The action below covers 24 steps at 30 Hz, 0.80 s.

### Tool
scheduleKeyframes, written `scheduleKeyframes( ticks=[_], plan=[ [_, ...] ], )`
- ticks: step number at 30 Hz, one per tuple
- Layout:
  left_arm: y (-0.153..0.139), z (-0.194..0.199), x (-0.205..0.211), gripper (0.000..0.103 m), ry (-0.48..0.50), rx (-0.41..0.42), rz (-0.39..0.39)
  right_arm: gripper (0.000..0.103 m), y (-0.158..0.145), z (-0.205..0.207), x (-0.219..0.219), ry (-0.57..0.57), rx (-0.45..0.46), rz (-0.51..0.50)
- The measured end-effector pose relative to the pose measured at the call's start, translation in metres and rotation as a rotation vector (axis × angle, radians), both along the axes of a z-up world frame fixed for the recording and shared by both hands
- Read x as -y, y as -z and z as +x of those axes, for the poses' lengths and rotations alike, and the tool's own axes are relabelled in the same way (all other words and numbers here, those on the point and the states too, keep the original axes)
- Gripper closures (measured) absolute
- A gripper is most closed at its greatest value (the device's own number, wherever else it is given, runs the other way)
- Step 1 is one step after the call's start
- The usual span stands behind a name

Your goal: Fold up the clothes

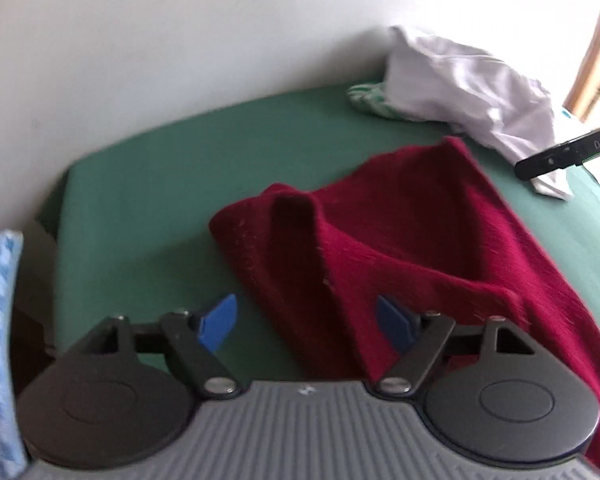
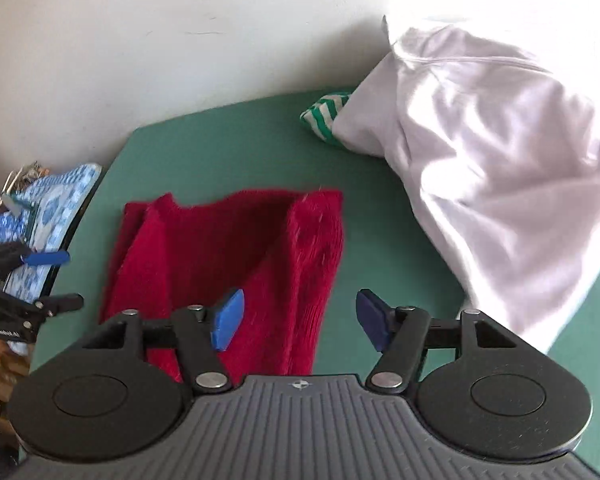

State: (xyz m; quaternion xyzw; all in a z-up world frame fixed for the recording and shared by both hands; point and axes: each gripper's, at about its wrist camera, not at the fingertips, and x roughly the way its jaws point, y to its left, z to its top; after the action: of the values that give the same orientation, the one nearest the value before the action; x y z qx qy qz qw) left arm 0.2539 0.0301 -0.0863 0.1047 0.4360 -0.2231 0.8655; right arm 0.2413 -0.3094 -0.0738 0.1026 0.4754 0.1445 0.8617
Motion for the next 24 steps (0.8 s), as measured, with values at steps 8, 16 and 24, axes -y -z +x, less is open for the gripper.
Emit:
scheduleKeyframes(
  ticks=[8, 16, 24],
  plan=[
    [0.028, 0.043, 0.001, 0.004, -0.032, -0.009, -0.008, 0.038, 0.044, 0.047, 0.022, -0.031, -0.026, 0.158],
    [0.037, 0.071, 0.006, 0.004, 0.025, -0.071, -0.127, 0.056, 0.047, 0.063, 0.007, -0.171, 0.011, 0.182],
    [0.041, 0.073, 0.021, 0.005, 0.069, -0.009, -0.116, 0.075, 0.048, 0.074, 0.014, -0.200, -0.018, 0.193]
  ],
)
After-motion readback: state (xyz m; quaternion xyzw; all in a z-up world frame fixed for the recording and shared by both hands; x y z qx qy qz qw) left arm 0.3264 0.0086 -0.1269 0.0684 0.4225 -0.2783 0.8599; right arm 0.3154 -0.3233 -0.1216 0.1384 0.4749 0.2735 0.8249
